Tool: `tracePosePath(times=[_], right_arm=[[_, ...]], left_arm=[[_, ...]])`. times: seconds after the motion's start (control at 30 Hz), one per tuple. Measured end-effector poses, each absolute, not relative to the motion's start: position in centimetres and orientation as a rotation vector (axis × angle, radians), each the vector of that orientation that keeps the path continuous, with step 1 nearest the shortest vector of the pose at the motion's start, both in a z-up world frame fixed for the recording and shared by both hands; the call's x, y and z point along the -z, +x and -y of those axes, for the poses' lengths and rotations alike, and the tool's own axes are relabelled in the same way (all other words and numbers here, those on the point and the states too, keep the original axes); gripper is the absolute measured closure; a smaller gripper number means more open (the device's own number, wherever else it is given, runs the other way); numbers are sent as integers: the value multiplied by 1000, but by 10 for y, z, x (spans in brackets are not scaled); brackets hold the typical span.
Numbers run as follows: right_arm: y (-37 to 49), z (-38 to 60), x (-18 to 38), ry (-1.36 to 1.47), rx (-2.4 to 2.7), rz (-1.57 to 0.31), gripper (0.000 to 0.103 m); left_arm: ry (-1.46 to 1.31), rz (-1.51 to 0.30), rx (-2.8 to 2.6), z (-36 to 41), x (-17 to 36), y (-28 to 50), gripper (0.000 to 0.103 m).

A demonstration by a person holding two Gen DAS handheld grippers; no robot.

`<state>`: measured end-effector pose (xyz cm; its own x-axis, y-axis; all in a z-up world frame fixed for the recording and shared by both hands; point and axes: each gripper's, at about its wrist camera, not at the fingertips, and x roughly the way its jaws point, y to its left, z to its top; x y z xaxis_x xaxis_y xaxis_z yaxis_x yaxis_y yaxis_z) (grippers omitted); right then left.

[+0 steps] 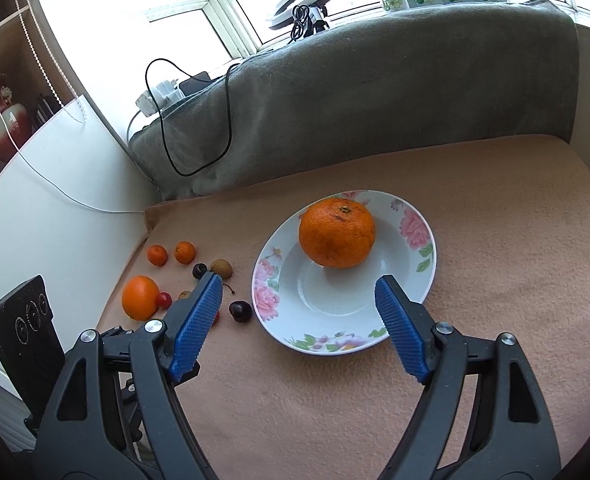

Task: Organize fruits
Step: 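Lower the round orange into the white floral bowl and open the right gripper, then grasp a small brown fruit with the right gripper while the left gripper grasps another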

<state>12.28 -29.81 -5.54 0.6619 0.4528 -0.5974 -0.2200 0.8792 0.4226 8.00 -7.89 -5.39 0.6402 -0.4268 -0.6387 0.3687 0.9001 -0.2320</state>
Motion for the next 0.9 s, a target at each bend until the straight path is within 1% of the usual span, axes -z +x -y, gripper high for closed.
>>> tracePosePath(times=[0.07,0.37,0.83,0.87,0.9], right_arm=[[122,295,53,311,-384,-743,15],[121,272,45,190,-408,-706,15],[142,227,43,89,-512,-748,15],[143,225,44,85,-517,-750,15],[144,222,44,80,-519,-751,15]], left_arm=[[-78,-729,430,70,53,78,47],[-86,-735,292,19,60,74,47],[-143,-752,195,-30,75,79,47],[-142,-753,195,-31,76,79,48],[-143,-756,196,-32,77,80,52]])
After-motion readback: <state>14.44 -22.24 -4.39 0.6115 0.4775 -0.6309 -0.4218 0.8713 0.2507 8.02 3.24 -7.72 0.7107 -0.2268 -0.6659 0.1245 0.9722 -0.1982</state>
